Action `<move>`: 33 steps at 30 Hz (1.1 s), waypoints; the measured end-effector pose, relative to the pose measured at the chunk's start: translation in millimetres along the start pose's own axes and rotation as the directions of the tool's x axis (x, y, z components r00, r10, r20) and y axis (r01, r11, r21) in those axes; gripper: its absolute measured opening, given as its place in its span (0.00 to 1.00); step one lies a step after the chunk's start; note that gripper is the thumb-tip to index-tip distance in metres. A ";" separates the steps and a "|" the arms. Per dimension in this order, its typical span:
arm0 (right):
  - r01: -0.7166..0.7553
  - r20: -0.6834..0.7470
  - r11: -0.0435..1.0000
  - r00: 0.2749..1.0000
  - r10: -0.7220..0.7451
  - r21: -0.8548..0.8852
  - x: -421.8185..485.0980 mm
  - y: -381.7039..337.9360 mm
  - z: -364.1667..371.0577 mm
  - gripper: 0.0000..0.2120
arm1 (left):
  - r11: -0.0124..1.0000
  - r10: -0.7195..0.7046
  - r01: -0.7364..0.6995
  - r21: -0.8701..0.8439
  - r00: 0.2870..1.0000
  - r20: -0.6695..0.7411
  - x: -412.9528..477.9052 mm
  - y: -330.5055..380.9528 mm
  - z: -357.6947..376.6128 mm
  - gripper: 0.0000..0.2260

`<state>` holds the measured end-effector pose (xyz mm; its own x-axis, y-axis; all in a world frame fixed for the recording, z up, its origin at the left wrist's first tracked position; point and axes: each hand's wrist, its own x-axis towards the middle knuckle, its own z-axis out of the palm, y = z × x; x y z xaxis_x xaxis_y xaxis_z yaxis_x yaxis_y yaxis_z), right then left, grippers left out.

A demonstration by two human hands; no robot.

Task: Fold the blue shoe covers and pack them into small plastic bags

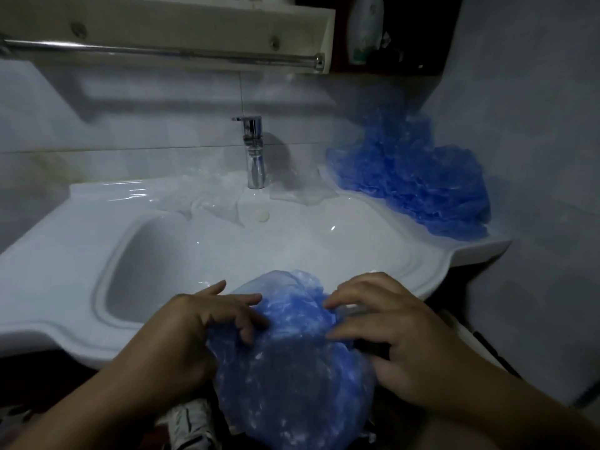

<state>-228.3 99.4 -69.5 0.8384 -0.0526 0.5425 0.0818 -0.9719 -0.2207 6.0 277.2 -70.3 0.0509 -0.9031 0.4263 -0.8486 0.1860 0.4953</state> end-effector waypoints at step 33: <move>-0.650 0.111 0.676 0.744 0.659 0.347 40.1 13.8 -11.2 0.06 | 0.904 -0.422 0.425 -0.041 0.874 -0.242 5.6 18.9 1.5 0.16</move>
<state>-199.6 81.3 -41.7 0.7370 -0.6545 0.1684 -0.3030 -0.5427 -0.7834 -10.5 275.1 -59.7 0.5300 -0.7740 0.3466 -0.7239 -0.2000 0.6602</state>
